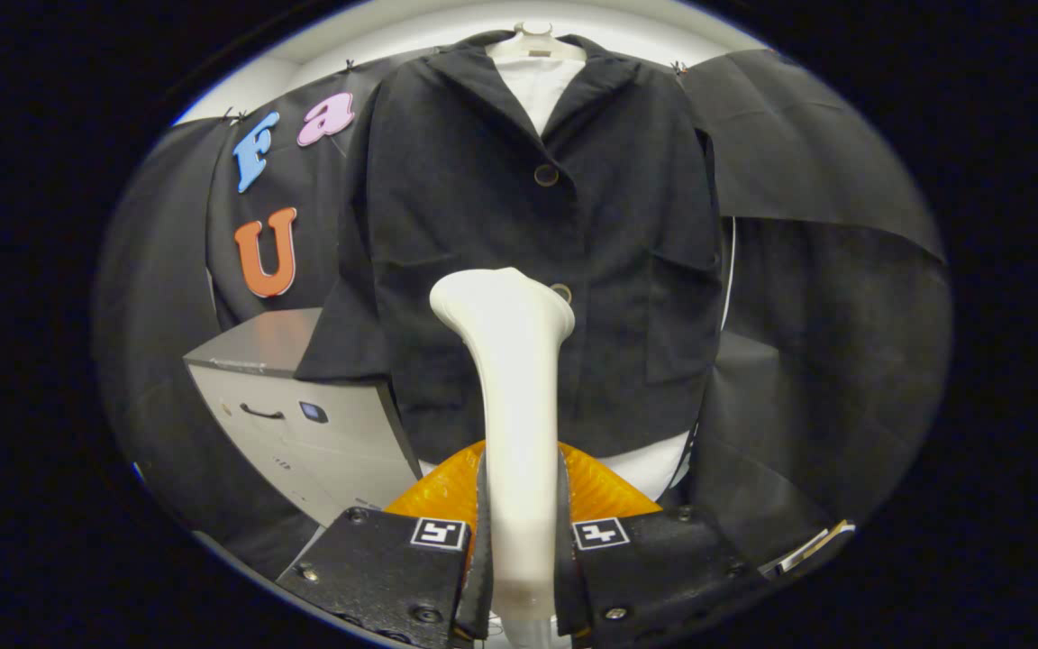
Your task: Iron the clothes twice with a garment steamer, once on the left side and once on the right side.
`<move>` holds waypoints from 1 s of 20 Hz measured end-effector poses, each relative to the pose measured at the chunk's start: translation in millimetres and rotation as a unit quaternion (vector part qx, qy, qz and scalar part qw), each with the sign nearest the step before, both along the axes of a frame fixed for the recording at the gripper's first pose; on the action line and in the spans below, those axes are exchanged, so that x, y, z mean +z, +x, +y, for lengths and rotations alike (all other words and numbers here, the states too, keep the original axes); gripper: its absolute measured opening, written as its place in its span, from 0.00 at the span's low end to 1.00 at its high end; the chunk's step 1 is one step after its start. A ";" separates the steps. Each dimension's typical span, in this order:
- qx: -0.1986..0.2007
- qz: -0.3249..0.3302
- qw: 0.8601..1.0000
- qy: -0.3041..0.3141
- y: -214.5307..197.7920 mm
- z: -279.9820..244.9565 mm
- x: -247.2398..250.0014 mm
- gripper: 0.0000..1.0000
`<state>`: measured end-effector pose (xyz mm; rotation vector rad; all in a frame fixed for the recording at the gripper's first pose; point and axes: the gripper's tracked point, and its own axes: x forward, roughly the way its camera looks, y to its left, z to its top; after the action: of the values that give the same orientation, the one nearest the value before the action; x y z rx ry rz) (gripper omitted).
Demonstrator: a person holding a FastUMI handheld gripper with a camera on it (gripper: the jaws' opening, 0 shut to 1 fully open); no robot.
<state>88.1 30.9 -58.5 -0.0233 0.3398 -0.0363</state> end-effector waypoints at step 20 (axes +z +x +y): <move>-0.017 0.118 0.993 0.010 -34.6 -24.8 -147.7 0.30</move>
<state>53.5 6.1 -206.2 -0.0026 0.5761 -0.0641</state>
